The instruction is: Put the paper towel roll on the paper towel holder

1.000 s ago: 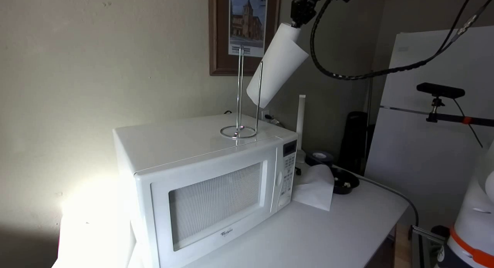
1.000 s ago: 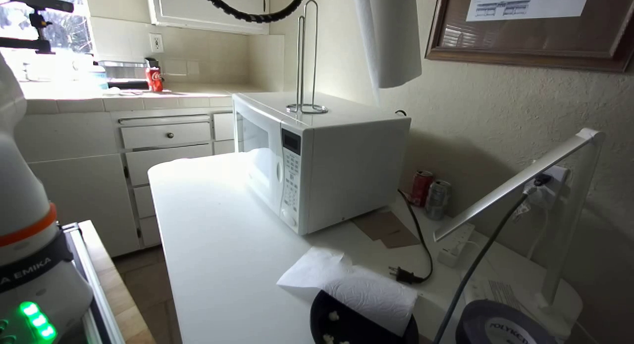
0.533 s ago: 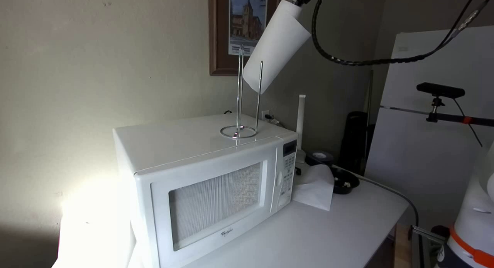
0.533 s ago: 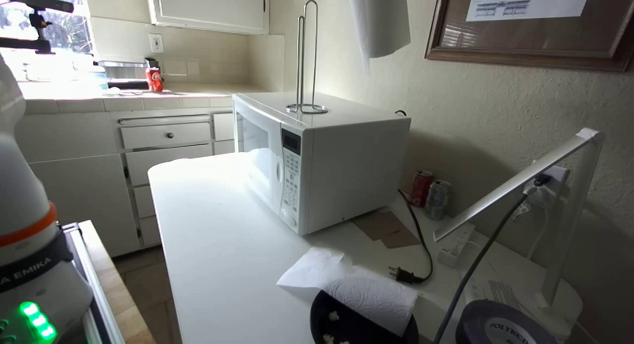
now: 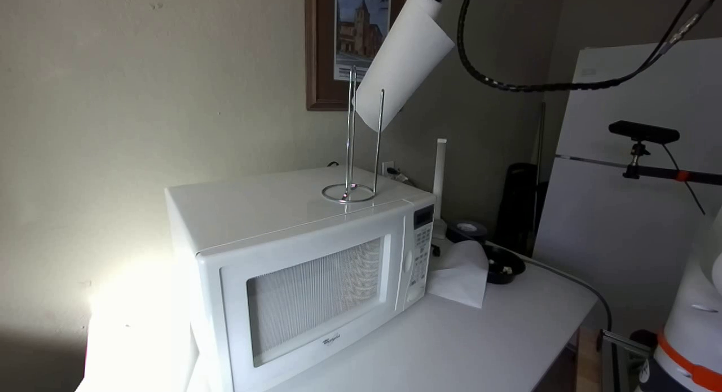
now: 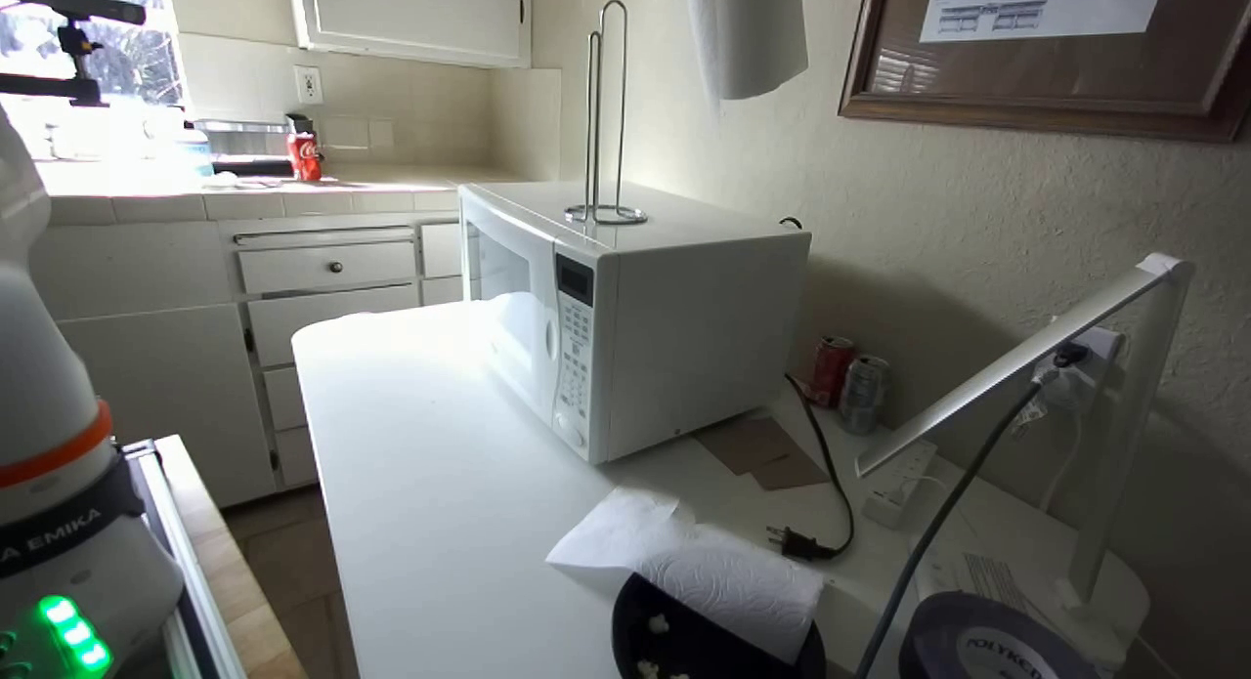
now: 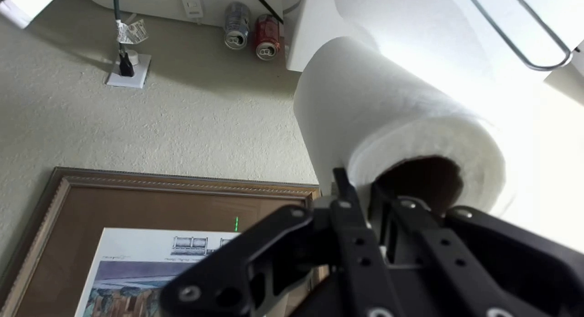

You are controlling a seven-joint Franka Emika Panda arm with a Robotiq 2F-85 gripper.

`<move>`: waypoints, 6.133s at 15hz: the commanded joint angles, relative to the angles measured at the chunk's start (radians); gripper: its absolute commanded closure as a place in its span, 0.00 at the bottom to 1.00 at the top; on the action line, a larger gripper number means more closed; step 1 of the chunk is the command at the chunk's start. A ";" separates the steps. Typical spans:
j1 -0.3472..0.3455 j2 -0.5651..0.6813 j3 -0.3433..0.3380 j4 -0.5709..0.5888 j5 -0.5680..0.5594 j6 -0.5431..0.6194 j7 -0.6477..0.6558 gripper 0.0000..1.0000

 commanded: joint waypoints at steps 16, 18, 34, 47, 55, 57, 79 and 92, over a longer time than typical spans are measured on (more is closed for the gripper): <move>0.026 0.066 0.005 0.409 0.194 -0.296 -0.070 0.97; 0.025 0.077 0.006 0.446 0.195 -0.319 -0.067 0.97; 0.012 0.126 0.002 0.558 0.246 -0.469 -0.032 0.97; 0.021 0.184 0.014 0.585 0.234 -0.500 -0.030 0.97; 0.030 0.216 0.017 0.616 0.199 -0.546 -0.038 0.97; 0.031 0.225 0.016 0.626 0.190 -0.564 -0.038 0.97; 0.086 0.289 0.020 0.630 0.079 -0.618 -0.028 0.97; 0.094 0.310 0.019 0.636 0.073 -0.631 -0.009 0.08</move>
